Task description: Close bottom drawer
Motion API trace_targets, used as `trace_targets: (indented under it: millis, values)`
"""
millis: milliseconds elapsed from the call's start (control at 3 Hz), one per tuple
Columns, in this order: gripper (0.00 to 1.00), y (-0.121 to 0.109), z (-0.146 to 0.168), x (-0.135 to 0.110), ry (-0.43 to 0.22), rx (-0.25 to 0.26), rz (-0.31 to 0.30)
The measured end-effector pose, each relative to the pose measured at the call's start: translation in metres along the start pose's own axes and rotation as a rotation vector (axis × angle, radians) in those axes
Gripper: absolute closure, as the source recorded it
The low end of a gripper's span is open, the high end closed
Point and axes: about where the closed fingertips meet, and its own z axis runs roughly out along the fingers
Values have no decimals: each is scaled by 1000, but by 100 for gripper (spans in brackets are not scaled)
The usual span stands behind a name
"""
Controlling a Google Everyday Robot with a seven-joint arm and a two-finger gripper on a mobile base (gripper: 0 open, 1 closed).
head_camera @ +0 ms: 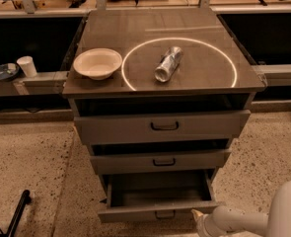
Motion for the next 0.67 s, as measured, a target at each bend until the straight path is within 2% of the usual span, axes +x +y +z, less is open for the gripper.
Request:
trace_targets:
  millis: [667]
  values:
    - [4,1,-3,1,-11,12,-10]
